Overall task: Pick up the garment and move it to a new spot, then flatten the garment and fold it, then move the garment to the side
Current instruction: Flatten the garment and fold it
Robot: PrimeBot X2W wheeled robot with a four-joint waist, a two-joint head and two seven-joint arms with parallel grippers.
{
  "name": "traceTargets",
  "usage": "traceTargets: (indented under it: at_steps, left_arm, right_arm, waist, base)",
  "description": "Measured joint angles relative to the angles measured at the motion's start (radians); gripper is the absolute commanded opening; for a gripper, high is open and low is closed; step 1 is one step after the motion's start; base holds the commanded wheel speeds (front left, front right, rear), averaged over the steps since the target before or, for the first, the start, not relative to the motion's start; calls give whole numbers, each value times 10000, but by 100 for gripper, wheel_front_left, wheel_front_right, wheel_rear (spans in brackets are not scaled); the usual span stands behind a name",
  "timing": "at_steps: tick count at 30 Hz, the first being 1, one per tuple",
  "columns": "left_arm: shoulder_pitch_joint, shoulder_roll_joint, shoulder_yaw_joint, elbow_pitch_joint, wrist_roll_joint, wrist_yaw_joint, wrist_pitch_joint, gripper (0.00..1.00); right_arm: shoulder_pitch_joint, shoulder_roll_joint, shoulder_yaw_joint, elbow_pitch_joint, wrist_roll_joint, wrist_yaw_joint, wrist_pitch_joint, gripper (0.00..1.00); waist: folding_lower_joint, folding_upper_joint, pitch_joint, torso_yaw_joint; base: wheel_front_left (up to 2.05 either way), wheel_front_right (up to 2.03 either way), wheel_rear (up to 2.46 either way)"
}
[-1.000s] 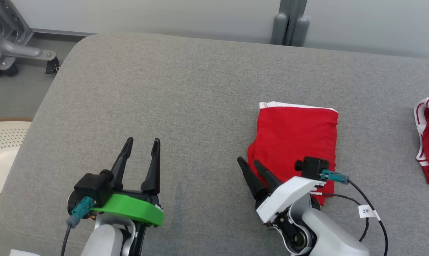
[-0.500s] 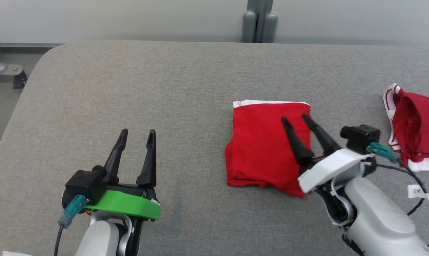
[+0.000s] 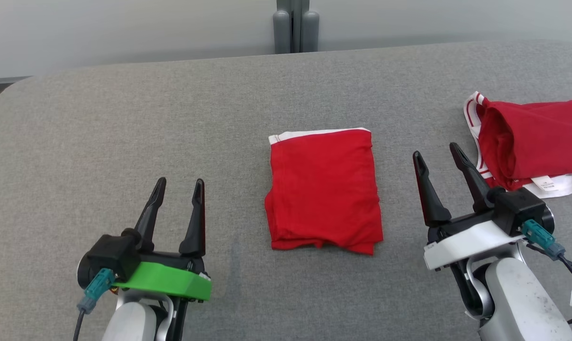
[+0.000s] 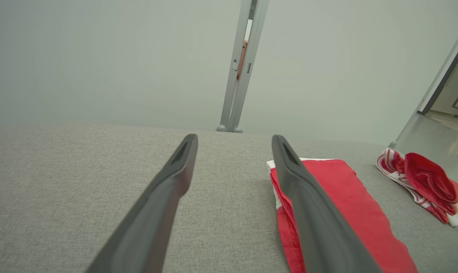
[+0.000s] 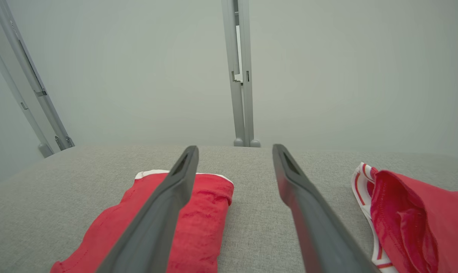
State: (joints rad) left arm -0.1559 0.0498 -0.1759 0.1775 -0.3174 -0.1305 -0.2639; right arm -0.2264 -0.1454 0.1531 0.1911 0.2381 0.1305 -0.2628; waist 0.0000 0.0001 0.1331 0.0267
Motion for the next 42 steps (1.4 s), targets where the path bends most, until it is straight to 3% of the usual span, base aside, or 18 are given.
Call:
traceTargets:
  at_steps: [5,15,16,17,29,36,42]
  left_arm:
    - [89,-2,146,-38,-15,0,-2,100]
    - [128,0,0,56,-94,0,0,100]
    - [122,2,-88,111,-150,0,-2,100]
    - [122,0,-196,159,-157,0,0,100]
    - [-489,-2,-794,42,-430,0,0,100]
    - [-848,0,-1114,81,-558,0,0,100]
    - [-915,2,-1198,196,-546,0,0,100]
  right_arm:
    - [206,376,-330,-236,-366,0,0,100]
    - [282,504,-364,-215,-686,0,0,100]
    - [235,487,-324,-221,-708,0,0,15]
    - [177,454,-274,-222,-740,0,0,0]
    - [-1553,19,984,1476,-1058,2,0,0]
    - [-2412,-184,1095,3066,-1101,2,0,0]
    - [-2799,-65,1204,3590,-861,4,0,0]
  waist:
    - [0,0,57,-163]
    - [0,0,148,107]
    - [0,0,172,163]
    - [0,0,193,214]
    - [0,-1,1003,1163]
    - [0,0,1560,1983]
    - [0,-1,1895,2574]
  base:
    - [0,0,0]
    - [0,0,0]
    - [0,0,0]
    - [0,0,0]
    - [0,0,0]
    - [0,0,0]
    - [0,0,0]
